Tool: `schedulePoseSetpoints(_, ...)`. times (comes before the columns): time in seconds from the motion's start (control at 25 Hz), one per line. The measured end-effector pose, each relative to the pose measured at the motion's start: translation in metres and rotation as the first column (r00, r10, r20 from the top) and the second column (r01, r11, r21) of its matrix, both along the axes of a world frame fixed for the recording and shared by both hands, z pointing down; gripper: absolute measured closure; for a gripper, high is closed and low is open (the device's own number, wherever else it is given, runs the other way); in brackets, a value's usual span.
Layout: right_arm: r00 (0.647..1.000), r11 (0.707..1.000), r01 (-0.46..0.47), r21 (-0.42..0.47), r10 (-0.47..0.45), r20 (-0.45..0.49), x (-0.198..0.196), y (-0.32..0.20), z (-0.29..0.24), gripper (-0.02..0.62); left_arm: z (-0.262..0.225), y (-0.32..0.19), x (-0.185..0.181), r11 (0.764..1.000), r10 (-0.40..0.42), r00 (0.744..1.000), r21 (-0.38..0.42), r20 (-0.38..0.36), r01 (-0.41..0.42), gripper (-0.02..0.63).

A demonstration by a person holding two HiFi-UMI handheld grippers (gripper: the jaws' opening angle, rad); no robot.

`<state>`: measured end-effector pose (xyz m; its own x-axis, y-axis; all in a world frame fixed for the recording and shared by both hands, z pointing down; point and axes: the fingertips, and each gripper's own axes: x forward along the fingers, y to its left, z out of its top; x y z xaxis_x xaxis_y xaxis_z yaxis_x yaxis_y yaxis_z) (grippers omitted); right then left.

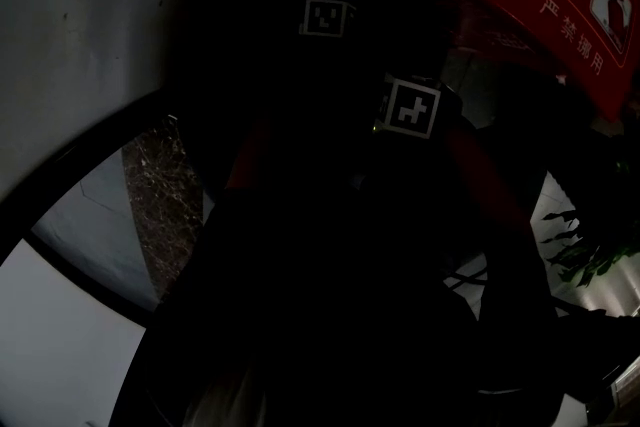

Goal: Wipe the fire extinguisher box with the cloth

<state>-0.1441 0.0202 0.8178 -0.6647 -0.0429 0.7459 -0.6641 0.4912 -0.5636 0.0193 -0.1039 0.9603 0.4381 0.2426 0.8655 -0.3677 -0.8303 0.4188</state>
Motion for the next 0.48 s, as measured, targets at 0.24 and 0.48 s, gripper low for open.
schedulePoseSetpoints(0.24,0.997,0.996,-0.07,0.059,0.072,-0.032,0.008,-0.006,-0.001,0.597,0.018,0.0,0.01,0.99,-0.132,0.991,-0.053,-0.01,0.132,0.557)
schedulePoseSetpoints(0.48,0.996,0.997,-0.073,0.027,0.074,-0.055,0.013,0.008,0.006,0.597,0.017,-0.001,0.011,0.992,-0.125,0.991,0.0,0.037,0.125,0.557)
